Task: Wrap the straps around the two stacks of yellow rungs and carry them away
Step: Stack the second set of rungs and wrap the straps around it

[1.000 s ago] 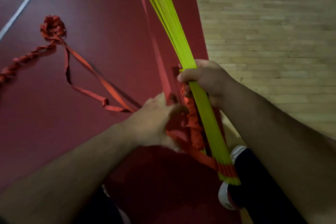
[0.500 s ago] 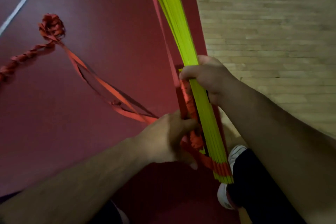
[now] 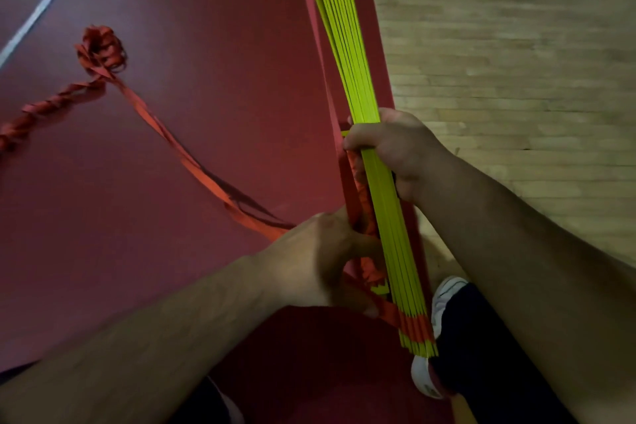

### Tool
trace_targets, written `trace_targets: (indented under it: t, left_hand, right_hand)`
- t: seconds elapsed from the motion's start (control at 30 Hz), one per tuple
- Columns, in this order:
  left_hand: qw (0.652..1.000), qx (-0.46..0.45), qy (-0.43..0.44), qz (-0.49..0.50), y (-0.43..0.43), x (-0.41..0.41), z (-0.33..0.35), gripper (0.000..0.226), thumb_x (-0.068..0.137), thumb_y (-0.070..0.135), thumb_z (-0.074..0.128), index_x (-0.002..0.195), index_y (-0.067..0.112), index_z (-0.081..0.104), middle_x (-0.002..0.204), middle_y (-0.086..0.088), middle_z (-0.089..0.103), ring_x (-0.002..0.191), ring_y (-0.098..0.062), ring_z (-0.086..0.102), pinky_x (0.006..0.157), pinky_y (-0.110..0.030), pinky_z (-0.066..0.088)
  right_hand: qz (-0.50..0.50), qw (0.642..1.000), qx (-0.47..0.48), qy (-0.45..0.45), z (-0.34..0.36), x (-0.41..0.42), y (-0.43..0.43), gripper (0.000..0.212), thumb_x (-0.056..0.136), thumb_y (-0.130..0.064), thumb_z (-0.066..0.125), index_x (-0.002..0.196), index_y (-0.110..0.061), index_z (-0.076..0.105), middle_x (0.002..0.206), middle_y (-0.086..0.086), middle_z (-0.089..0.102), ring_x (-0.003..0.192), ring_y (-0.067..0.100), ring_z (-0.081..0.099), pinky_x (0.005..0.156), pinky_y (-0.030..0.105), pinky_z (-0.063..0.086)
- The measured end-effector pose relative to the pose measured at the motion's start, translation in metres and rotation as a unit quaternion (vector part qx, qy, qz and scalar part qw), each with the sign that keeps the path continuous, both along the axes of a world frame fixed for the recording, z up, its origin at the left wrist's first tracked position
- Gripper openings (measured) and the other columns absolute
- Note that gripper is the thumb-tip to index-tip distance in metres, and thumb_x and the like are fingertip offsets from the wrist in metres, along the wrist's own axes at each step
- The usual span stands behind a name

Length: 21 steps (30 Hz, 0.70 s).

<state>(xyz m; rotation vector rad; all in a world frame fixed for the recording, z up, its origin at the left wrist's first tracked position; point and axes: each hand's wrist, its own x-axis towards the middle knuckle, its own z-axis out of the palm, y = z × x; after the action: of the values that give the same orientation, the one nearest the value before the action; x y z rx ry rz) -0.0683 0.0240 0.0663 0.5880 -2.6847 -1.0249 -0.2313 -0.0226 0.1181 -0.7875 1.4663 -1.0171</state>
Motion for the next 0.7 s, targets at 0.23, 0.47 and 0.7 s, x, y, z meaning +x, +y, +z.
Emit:
trace_targets:
  t: [0.23,0.47,0.7]
  left_hand:
    - [1.0,-0.028,-0.013,0.0,0.0,-0.005,-0.003,0.016,0.077,0.043,0.08,0.08,0.028,0.076,0.089,0.009,0.061,0.082,-0.01,0.055,0.068,-0.035,0.051]
    - [0.998,-0.012,0.051,0.019,0.006,-0.005,-0.002,0.023,0.08,0.043,0.08,0.089,0.022,0.076,0.104,0.008,0.061,0.092,-0.011,0.061,0.076,-0.03,0.052]
    - [0.994,-0.02,0.065,0.087,-0.006,0.002,0.0,0.042,0.073,0.051,0.081,0.104,0.024,0.072,0.098,0.029,0.035,0.086,0.013,0.041,0.074,-0.004,0.033]
  right_hand:
    - [0.001,1.0,0.0,0.01,-0.003,0.005,0.002,0.025,0.077,0.004,0.066,0.1,-0.005,0.064,0.075,0.014,0.057,0.05,0.019,0.051,0.048,0.029,0.044]
    - [-0.007,1.0,-0.012,-0.013,-0.002,-0.001,-0.003,0.024,0.076,0.004,0.067,0.095,-0.009,0.062,0.075,0.014,0.056,0.052,0.021,0.051,0.051,0.033,0.047]
    - [-0.036,0.998,-0.046,-0.031,0.006,-0.016,-0.014,0.021,0.077,0.0,0.067,0.094,-0.011,0.059,0.068,0.006,0.051,0.052,0.019,0.051,0.049,0.03,0.046]
